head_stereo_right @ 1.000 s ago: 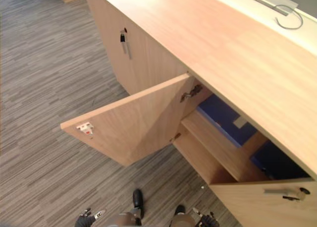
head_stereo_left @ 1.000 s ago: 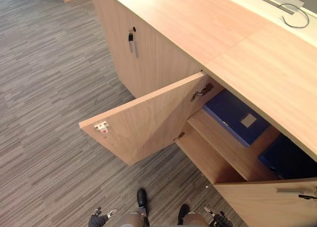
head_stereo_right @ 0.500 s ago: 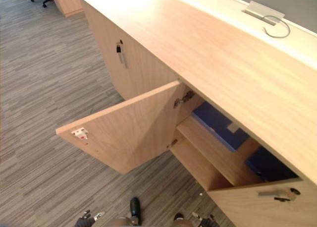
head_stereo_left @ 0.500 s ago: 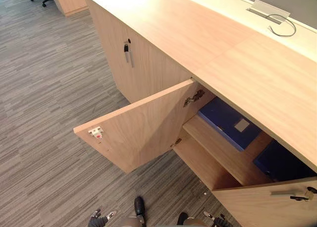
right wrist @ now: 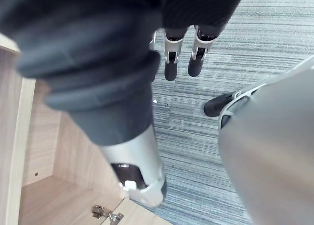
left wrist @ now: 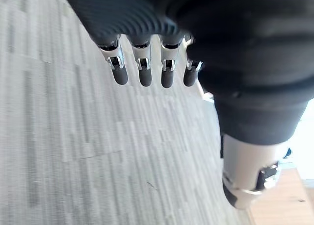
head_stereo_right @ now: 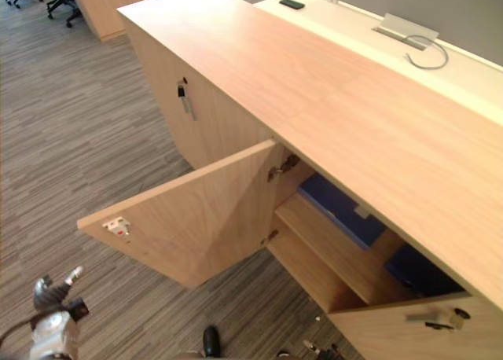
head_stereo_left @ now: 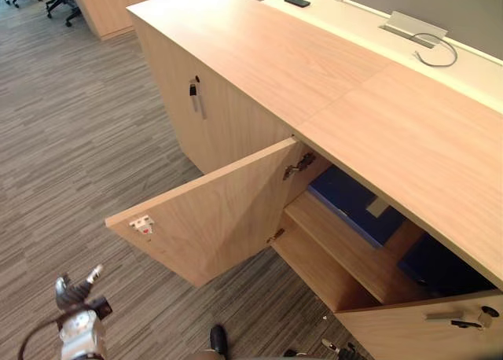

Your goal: Walk over to the cabinet, pick up the folder, carry it to the office cabinet, place the folder inside the office cabinet, then close the office cabinet door

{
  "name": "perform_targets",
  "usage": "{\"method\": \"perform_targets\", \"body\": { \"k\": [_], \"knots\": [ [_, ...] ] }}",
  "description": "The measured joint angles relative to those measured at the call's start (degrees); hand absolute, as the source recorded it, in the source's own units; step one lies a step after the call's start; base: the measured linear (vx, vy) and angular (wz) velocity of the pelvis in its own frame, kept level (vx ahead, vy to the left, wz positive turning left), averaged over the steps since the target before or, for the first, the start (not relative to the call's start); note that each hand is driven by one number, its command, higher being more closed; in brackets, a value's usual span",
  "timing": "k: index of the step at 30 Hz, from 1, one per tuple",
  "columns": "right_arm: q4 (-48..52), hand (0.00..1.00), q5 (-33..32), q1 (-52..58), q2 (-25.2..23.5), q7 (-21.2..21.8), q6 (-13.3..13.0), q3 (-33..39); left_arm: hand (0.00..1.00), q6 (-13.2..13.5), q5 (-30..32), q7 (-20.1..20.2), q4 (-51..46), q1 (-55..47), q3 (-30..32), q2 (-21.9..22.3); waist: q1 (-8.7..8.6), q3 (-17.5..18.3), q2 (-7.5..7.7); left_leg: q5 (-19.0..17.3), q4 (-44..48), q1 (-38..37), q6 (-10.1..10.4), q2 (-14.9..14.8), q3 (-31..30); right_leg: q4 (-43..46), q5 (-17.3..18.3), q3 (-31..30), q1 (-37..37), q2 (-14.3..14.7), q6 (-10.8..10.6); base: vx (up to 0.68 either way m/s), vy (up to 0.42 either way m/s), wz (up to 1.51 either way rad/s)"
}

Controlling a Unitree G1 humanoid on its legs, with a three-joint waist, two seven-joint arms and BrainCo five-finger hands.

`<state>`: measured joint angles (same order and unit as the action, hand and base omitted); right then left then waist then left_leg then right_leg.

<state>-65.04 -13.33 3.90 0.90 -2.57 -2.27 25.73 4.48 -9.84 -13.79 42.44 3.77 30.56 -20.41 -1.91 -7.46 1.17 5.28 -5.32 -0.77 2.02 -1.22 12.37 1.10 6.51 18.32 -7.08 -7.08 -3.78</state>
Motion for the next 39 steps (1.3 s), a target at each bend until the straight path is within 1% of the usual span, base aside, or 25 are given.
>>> {"method": "perform_targets", "body": {
  "k": [2, 6, 7, 8, 9, 11, 12, 13, 14, 17, 19, 20, 21, 22, 23, 24, 25, 26, 27, 29, 30, 31, 32, 34, 39],
  "knots": [
    [0.04, 0.0, 0.0, 0.53, 0.01, 0.26, 0.01, 0.02, 0.0, 0.01, -0.18, -0.13, -0.46, 3.15, -3.44, -0.87, -0.16, 0.08, 0.01, -0.19, -0.01, -0.31, 0.07, -0.06, 0.38, 0.0, 0.0, -0.46, -0.01, 0.05, 0.06, -0.03, 0.001, -0.11],
    [0.11, 0.0, 0.0, 1.31, 0.01, 0.75, 0.02, 0.01, 0.0, 0.06, -0.12, 0.13, -1.58, 4.76, -9.21, 0.08, -0.52, 0.15, 0.07, -0.28, -0.01, -0.48, 0.09, -0.11, 1.24, 0.01, -0.11, -1.49, 0.02, 0.04, 0.23, -0.02, 0.009, -0.13],
    [0.11, 0.0, 0.0, 1.71, 0.01, 0.88, 0.02, 0.01, 0.0, 0.06, -0.07, 0.36, -1.62, 4.86, -11.12, 0.32, -0.58, 0.19, 0.13, -0.28, 0.0, -0.57, 0.09, -0.11, 1.29, 0.01, -0.11, -1.53, -0.01, 0.04, 0.24, 0.0, 0.0, 0.0],
    [0.13, 0.0, 0.0, 2.44, 0.01, 1.09, 0.03, 0.01, 0.0, 0.07, 0.24, 1.35, -1.68, 4.83, -14.98, 0.37, -0.54, 0.27, 0.26, -0.28, 0.0, -0.65, 0.09, -0.12, 1.31, 0.01, -0.12, -1.54, 0.0, 0.05, 0.25, -0.04, 0.0, -0.01],
    [0.12, 0.0, 0.01, 2.68, 0.01, 1.21, 0.06, 0.02, 0.0, 0.06, 0.08, 1.7, -1.69, 4.88, -15.97, 0.46, -0.53, 0.32, 0.33, -0.28, 0.0, -0.7, 0.09, -0.13, 1.32, 0.01, -0.12, -1.54, 0.0, 0.06, 0.26, -0.04, -0.001, 0.0],
    [0.13, 0.0, 0.0, 3.53, 0.02, 1.32, 0.1, 0.03, 0.0, 0.07, 0.17, 3.51, -1.7, 4.59, -19.13, -1.15, -0.49, 0.39, 0.44, -0.3, 0.0, -0.99, 0.12, -0.13, 1.37, 0.01, -0.12, -1.55, -0.04, 0.05, 0.27, -0.04, 0.001, 0.0],
    [0.12, 0.0, 0.11, 3.94, 0.07, 1.37, 0.09, 0.05, 0.0, 0.24, 0.28, 6.18, -2.32, 4.21, -22.9, -3.11, -0.25, 0.58, 0.46, -0.39, 0.0, -1.14, 0.1, -0.12, 1.42, 0.06, -0.12, -1.56, -0.13, 0.02, 0.27, -0.04, 0.005, -0.01],
    [0.12, 0.0, 0.28, 3.98, 0.07, 1.44, 0.09, 0.06, 0.0, 0.47, 0.32, 7.67, -2.71, 4.07, -24.4, -3.91, -0.25, 0.7, 0.49, -0.41, -0.01, -1.15, 0.09, -0.1, 1.45, 0.07, -0.13, -1.58, -0.12, -0.01, 0.27, -0.05, 0.011, -0.02],
    [0.11, 0.0, 1.06, 4.07, 0.11, 1.95, 0.07, 0.14, 0.0, 0.69, 0.44, 10.16, -3.4, 3.91, -28.16, -5.19, -0.29, 1.03, 0.56, -0.49, -0.01, -1.22, 0.0, -0.06, 1.48, 0.12, -0.15, -1.63, -0.12, -0.06, 0.29, -0.04, 0.013, -0.02],
    [0.09, 0.0, 1.19, 4.34, 0.15, 2.51, 0.05, 0.2, 0.0, 1.1, 0.31, 12.28, -4.58, 2.4, -31.75, -6.92, -0.12, 1.23, 0.56, -0.56, -0.01, -1.27, -0.1, 0.05, 1.44, 0.28, -0.15, -1.63, -0.1, -0.21, 0.29, -0.05, 0.016, 0.0],
    [0.07, 0.0, 1.71, 4.53, 0.15, 2.69, 0.06, 0.55, 0.0, 1.25, 0.57, 14.44, -8.55, -0.01, -36.88, -9.1, -0.02, 1.28, 0.57, -0.63, -0.01, -1.26, -0.23, 0.26, 1.28, 0.35, -0.17, -1.57, -0.07, -0.42, 0.29, -0.05, 0.022, 0.02],
    [0.05, 0.0, 2.7, 4.77, 0.16, 3.07, 0.09, 0.72, 0.0, 1.59, 0.94, 16.24, -11.14, -1.67, -40.11, -10.33, 0.03, 1.42, 0.52, -0.68, -0.01, -1.22, -0.34, 0.47, 1.2, 0.36, -0.16, -1.53, -0.06, -0.62, 0.28, 0.0, 0.0, 0.0],
    [0.01, 0.0, 3.32, 4.84, 0.16, 3.17, 0.12, 0.75, 0.0, 1.68, 1.01, 17.13, -12.72, -2.83, -41.45, -10.79, 0.03, 1.54, 0.51, -0.71, -0.01, -1.19, -0.42, 0.58, 1.17, 0.36, -0.16, -1.52, -0.03, -0.72, 0.28, 0.0, 0.0, 0.0],
    [0.0, 0.0, 3.48, 4.85, 0.15, 3.38, 0.23, 1.14, 0.0, 1.77, 0.98, 18.17, -16.28, -5.07, -44.38, -11.33, 0.06, 1.71, 0.48, -0.81, -0.01, -1.16, -0.61, 0.83, 1.15, 0.36, -0.17, -1.51, -0.01, -0.96, 0.27, -0.01, 0.031, 0.03],
    [-0.13, 0.0, 3.64, 4.87, 0.2, 3.5, 0.42, 1.19, 0.0, 1.84, 0.97, 19.38, -19.16, -6.63, -47.27, -11.34, 0.19, 2.01, 0.53, -0.92, 0.0, -1.01, -0.89, 0.94, 1.04, 0.36, -0.17, -1.47, 0.08, -1.2, 0.27, -0.01, 0.035, 0.04],
    [-0.33, 0.0, 3.73, 4.87, 0.26, 3.51, 0.44, 1.19, 0.0, 1.85, 0.69, 20.13, -20.54, -7.41, -48.9, -11.33, 0.19, 2.38, 0.55, -0.94, 0.0, -0.75, -0.97, 1.0, 1.0, 0.36, -0.17, -1.45, 0.3, -1.31, 0.26, -0.01, 0.037, 0.05],
    [-0.62, 0.0, 4.22, 4.91, 0.35, 3.52, 0.49, 1.18, 0.0, 1.9, -0.41, 21.52, -23.33, -8.56, -52.51, -10.92, 0.15, 3.17, 0.61, -0.9, 0.02, -0.11, -1.11, 1.26, 0.95, 0.41, -0.2, -1.42, 0.96, -1.58, 0.21, 0.01, 0.038, 0.02],
    [-0.62, 0.0, 4.42, 4.81, 0.36, 3.56, 0.5, 1.15, 0.0, 1.95, -2.1, 23.32, -26.09, -9.15, -56.22, -10.0, 0.02, 3.23, 0.64, -0.9, 0.03, 0.0, -1.19, 1.74, 0.99, 0.45, -0.25, -1.44, 1.14, -1.84, 0.14, 0.01, 0.043, 0.01],
    [-0.62, 0.0, 4.45, 4.78, 0.36, 3.58, 0.5, 1.13, 0.0, 2.01, -2.86, 24.28, -27.25, -9.33, -58.14, -9.41, -0.13, 3.25, 0.63, -0.89, 0.05, 0.01, -1.22, 1.81, 1.03, 0.44, -0.27, -1.45, 1.17, -1.95, 0.11, 0.01, 0.033, -0.03],
    [-0.86, 0.0, 4.48, 4.66, 0.27, 3.59, 0.5, 1.05, 0.0, 2.49, -5.21, 27.74, -30.91, -10.17, -66.03, -6.28, -0.83, 3.73, 0.71, -0.87, 0.26, 0.01, -1.26, 1.86, 1.29, 0.43, -0.35, -1.58, 1.31, -2.15, 0.0, 0.01, 0.009, -0.05],
    [-0.94, 0.0, 4.47, 4.65, 0.19, 3.59, 0.5, 0.99, 0.0, 2.7, -5.56, 28.5, -31.65, -10.43, -67.85, -5.35, -1.03, 3.89, 0.75, -0.87, 0.27, 0.02, -1.26, 1.86, 1.35, 0.43, -0.37, -1.61, 1.35, -2.12, 0.0, 0.0, -0.007, -0.08],
    [-0.94, 0.0, 4.47, 4.64, 0.18, 3.58, 0.49, 0.67, 0.0, 2.78, -5.98, 29.58, -32.67, -10.95, -70.97, -3.55, -1.57, 4.3, 0.7, -0.86, 0.28, 0.1, -1.25, 1.75, 1.63, 0.44, -0.49, -1.86, 1.62, -1.95, -0.01, -0.01, -0.017, -0.17],
    [-1.01, 0.0, 4.51, 4.64, 0.46, 3.57, 0.49, -0.14, 0.0, 2.78, -6.25, 30.47, -32.84, -11.03, -72.58, -2.36, -1.7, 4.47, 0.65, -0.84, 0.28, 0.17, -1.23, 1.39, 2.34, 0.42, -0.72, -2.7, 2.01, -1.6, -0.16, -0.02, -0.021, -0.24],
    [-1.0, 0.0, 4.5, 4.63, 0.57, 3.58, 0.52, -0.6, 0.0, 2.8, -6.44, 31.23, -32.88, -10.94, -73.91, -1.79, -1.89, 4.48, 0.6, -0.74, 0.28, 0.21, -1.07, 0.72, 3.12, 0.28, -1.2, -3.27, 2.53, -1.0, -0.02, -0.06, -0.042, -0.28],
    [-1.05, 0.0, 4.5, 4.47, 0.68, 3.57, 0.52, -0.75, 0.0, 2.8, -6.27, 32.17, -32.87, -10.75, -76.64, -1.14, -3.62, 4.62, 0.37, -0.33, 0.25, 0.87, -0.53, -1.0, 6.18, 0.32, -2.54, -6.75, 5.18, 0.45, 0.54, -0.1, -0.035, -0.38]
  ]
}}
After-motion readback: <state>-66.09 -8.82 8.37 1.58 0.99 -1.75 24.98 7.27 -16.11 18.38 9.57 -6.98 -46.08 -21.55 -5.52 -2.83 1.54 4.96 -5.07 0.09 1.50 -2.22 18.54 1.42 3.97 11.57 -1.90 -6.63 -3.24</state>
